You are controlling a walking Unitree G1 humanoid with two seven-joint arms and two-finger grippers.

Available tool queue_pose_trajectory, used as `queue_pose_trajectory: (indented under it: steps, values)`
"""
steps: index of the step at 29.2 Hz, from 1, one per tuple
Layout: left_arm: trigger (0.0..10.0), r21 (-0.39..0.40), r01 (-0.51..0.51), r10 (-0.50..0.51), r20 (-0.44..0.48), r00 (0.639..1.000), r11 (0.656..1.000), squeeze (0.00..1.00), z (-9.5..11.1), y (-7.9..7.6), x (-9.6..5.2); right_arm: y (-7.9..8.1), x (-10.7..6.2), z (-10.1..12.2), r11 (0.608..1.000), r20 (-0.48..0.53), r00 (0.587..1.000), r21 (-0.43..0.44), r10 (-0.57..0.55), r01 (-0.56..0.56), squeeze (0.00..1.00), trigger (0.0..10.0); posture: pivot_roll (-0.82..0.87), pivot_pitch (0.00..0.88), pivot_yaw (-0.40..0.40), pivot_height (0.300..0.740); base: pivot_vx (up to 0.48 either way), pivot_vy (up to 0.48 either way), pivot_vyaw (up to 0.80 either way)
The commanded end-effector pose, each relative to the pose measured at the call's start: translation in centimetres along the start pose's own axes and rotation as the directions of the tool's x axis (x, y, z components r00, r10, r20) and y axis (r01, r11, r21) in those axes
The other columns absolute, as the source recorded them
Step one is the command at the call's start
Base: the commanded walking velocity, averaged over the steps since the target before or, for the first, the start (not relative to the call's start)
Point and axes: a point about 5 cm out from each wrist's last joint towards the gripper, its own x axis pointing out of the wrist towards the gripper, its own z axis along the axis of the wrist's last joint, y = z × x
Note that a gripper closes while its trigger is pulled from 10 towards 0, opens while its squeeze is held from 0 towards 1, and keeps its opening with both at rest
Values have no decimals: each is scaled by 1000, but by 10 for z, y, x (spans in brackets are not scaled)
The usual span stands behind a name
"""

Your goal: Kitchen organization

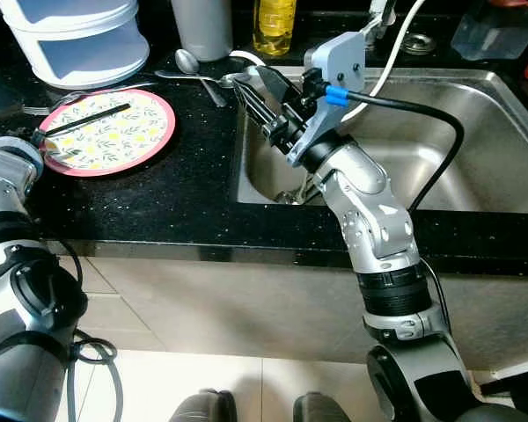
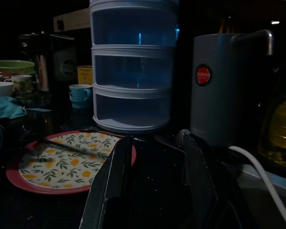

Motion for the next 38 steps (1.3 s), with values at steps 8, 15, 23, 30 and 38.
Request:
queue_pose_trajectory:
  steps: [8, 15, 23, 30, 38]
  values:
    - [0, 117, 89, -98, 73, 992, 989, 0, 6, -16, -1, 1, 0, 2, 1000, 4, 1000, -2, 5, -5, 0, 10000, -51, 82, 46, 740, 0, 0, 0]
    - [10000, 222, 328, -366, 158, 917, 918, 0, 23, -71, -20, 2, -1, 2, 1000, 4, 1000, -1, 9, -9, 0, 10000, -49, 80, 48, 740, 0, 0, 0]
    - [10000, 244, 610, -633, 23, 774, 754, 0, -18, -129, -48, 3, -1, 1, 1000, 3, 1000, -2, 10, -10, 0, 10000, -52, 75, 48, 740, 0, 0, 0]
    - [10000, 154, 853, -823, -227, 521, 498, 0, -102, -172, -95, -6, -2, 0, 998, -8, 1000, -64, -23, 22, 0, 10000, -42, 75, 51, 740, 0, 0, 0]
    - [10000, 192, 915, -774, -489, 402, 354, 0, -188, -189, -114, -77, -30, 5, 941, -45, 953, -179, -299, 287, 0, 10000, -59, 87, 74, 740, 0, 0, 0]
